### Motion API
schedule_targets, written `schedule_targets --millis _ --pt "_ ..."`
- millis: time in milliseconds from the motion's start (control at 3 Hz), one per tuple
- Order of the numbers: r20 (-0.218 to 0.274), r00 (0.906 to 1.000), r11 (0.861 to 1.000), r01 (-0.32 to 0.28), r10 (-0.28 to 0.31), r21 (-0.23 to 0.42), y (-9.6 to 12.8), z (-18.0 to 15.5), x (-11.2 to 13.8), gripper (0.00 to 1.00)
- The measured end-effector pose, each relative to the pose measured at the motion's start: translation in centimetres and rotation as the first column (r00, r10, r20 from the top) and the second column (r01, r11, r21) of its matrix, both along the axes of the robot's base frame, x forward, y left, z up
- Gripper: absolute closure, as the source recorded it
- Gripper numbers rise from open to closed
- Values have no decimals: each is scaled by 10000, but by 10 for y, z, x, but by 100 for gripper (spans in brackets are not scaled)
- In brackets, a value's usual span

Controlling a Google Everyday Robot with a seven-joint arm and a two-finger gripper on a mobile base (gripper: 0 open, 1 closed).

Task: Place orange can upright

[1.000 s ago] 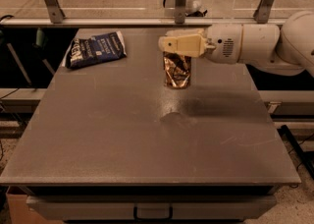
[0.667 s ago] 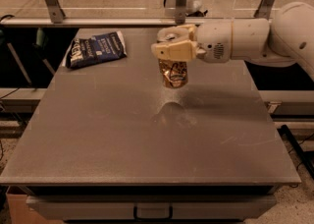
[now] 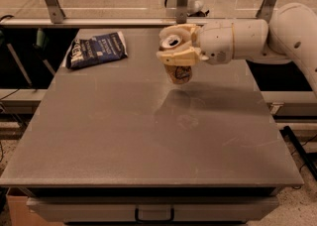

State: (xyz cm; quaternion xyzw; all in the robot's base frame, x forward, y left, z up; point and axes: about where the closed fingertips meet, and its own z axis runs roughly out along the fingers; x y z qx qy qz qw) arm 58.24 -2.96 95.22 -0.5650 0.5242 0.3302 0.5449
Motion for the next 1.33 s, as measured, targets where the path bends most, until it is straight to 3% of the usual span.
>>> schedule_targets --millis 667,1333 --pt "110 9970 9901 -769 762 1171 -22 -26 9 60" --pt "112 9962 9840 -874 868 1551 -36 -35 9 12"
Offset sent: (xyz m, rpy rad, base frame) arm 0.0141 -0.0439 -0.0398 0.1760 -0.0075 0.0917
